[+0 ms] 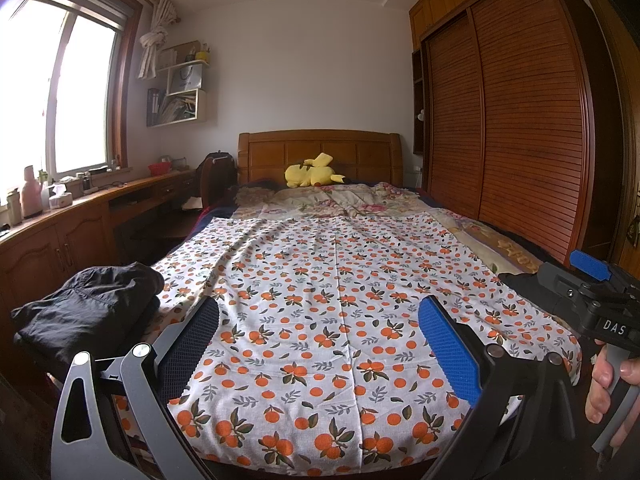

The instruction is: Fold large clothes

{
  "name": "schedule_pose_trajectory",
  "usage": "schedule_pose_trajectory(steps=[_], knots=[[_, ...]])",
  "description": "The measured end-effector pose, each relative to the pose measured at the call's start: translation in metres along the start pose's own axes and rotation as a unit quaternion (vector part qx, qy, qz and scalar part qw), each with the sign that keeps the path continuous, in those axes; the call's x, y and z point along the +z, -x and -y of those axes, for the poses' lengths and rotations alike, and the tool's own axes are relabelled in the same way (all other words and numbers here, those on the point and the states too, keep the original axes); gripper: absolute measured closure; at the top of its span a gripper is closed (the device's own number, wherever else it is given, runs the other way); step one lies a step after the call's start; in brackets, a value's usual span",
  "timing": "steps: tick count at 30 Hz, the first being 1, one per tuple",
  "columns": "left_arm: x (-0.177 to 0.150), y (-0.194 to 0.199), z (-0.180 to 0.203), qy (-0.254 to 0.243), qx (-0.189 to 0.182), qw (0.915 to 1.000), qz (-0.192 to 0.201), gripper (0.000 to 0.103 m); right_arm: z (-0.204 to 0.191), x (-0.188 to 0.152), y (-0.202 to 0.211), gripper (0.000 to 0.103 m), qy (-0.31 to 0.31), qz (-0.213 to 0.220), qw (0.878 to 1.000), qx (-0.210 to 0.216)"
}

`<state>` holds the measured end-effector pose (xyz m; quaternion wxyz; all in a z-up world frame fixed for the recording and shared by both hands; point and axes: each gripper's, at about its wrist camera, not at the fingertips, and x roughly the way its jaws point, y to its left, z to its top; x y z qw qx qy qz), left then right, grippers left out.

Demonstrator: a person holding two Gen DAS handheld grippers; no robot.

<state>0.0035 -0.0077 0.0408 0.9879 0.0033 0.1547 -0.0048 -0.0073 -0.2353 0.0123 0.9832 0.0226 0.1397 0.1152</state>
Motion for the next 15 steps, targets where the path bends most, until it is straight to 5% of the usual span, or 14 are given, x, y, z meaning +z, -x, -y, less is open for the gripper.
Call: schedule_pose_trajectory(steps=[15], knots=[[-0.0029, -0.0003, -0.0006, 0.0, 0.002, 1.0, -0.002, 0.002, 0.001, -0.0001, -0.0012, 0.008, -0.001, -0.002, 1.0, 0.0]])
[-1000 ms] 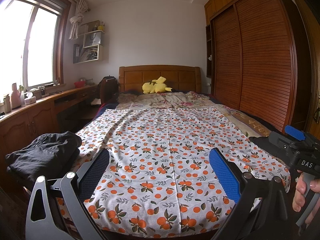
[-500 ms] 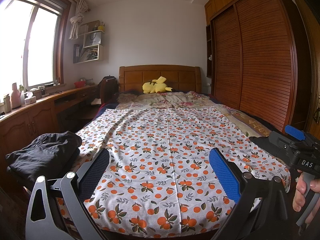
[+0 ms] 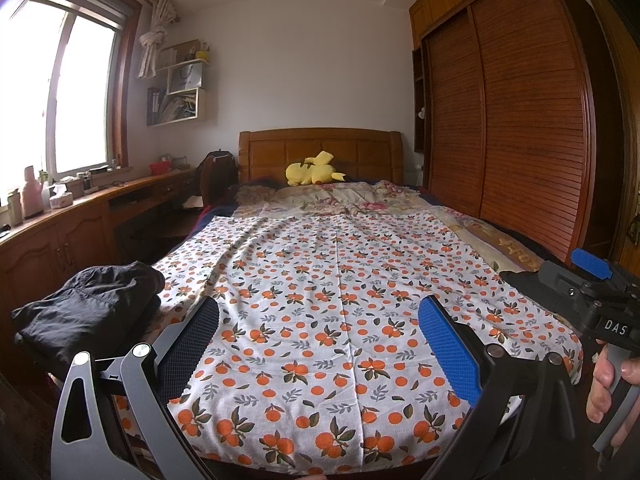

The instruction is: Fold large clothes

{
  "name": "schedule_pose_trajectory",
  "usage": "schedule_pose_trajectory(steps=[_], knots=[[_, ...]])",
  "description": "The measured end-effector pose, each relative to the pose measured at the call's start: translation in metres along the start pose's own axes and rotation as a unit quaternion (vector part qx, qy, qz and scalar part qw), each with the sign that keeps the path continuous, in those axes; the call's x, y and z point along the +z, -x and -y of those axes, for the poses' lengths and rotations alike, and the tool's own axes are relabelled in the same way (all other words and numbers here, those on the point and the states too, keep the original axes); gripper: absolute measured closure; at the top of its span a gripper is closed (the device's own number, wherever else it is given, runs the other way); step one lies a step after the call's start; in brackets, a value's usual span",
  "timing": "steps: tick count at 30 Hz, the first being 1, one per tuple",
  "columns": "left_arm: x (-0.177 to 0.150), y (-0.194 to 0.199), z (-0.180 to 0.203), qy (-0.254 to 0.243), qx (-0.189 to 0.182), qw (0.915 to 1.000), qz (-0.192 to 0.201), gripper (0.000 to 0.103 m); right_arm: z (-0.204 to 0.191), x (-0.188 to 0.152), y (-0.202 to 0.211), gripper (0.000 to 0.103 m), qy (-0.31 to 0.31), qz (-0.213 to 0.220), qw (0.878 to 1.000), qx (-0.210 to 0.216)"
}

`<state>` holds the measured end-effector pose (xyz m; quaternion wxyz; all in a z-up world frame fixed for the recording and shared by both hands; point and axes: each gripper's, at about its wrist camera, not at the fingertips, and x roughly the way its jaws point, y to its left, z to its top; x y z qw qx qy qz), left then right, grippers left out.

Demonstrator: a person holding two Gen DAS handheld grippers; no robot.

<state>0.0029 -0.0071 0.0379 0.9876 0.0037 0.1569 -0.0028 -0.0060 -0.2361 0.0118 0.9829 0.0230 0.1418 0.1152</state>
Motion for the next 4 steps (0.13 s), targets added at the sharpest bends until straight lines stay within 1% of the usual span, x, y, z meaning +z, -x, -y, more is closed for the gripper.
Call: schedule_pose_trajectory(steps=[4], knots=[[-0.0017, 0.0002, -0.0008, 0.0, 0.0, 1.0, -0.001, 0.002, 0.0005, 0.0002, -0.0003, 0.008, 0.0, 0.0, 1.0, 0.0]])
